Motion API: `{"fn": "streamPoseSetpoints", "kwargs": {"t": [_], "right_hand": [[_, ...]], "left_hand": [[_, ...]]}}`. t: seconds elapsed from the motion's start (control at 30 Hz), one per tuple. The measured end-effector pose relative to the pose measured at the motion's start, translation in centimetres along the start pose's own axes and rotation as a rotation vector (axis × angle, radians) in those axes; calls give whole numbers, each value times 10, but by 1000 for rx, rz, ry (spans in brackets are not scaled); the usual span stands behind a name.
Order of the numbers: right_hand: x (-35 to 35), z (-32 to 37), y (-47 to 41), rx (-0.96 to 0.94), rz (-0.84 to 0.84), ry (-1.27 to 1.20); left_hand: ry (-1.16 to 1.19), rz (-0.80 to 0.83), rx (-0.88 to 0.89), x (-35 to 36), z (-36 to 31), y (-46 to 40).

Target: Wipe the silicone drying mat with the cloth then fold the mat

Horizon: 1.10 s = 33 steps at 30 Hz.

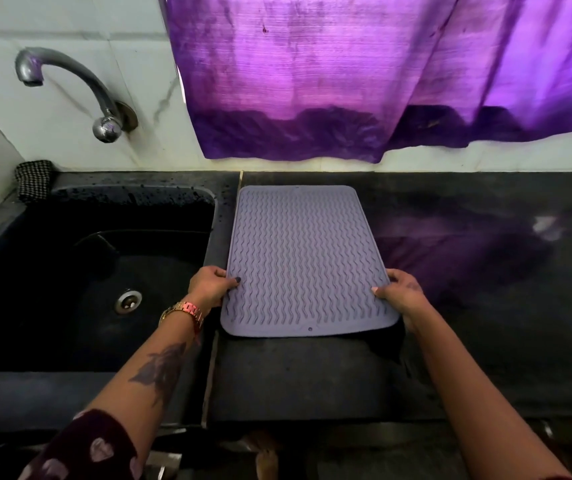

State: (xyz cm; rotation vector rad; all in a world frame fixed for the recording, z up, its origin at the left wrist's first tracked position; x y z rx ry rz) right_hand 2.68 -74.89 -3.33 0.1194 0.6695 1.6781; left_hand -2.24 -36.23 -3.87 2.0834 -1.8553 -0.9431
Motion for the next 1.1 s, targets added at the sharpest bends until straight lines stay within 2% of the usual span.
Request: {"fn": "streamPoseSetpoints", "kwargs": {"t": [0.17,0.3,0.37,0.47,0.57,0.63,0.73,0.83,0.9,1.0,1.1], "right_hand": [[0,-12,2,-5,-66,51],[1,-6,15,-70,-138,140],[4,1,26,-97,-184,295],[12,8,49,-118,-298,679],[30,18,71,-273,-415,911],[48,19,74,-366,-360,982],[72,12,67,-407,-221,1055],[82,3,57,-379,-130,1086],[85,1,51,-349,-83,1113],[81,26,47,-387,-92,1113],[83,80,49,-527,-154,1103]], "left_hand": [[-269,-113,45,-1,-8,20],[-399,-130,35,2,-6,30],[-444,-140,38,2,-4,35],[-528,-197,54,8,-5,49],[-697,-364,147,18,-15,71],[-822,-418,251,32,-22,82],[-977,-358,326,55,-18,79],[-1125,-324,354,69,-13,74],[-1135,-311,369,73,-14,74],[-1147,-355,377,69,-31,73],[-1126,-418,442,66,-72,77]]}}
Point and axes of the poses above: each hand's wrist, its own y-axis away from the middle knuckle, its own x-axis out of the palm, z = x × y, the point moved 10 cm from there along -y, towards the middle knuckle, and after that the axes turned 14 degrees about z, right-handed, at the moved point
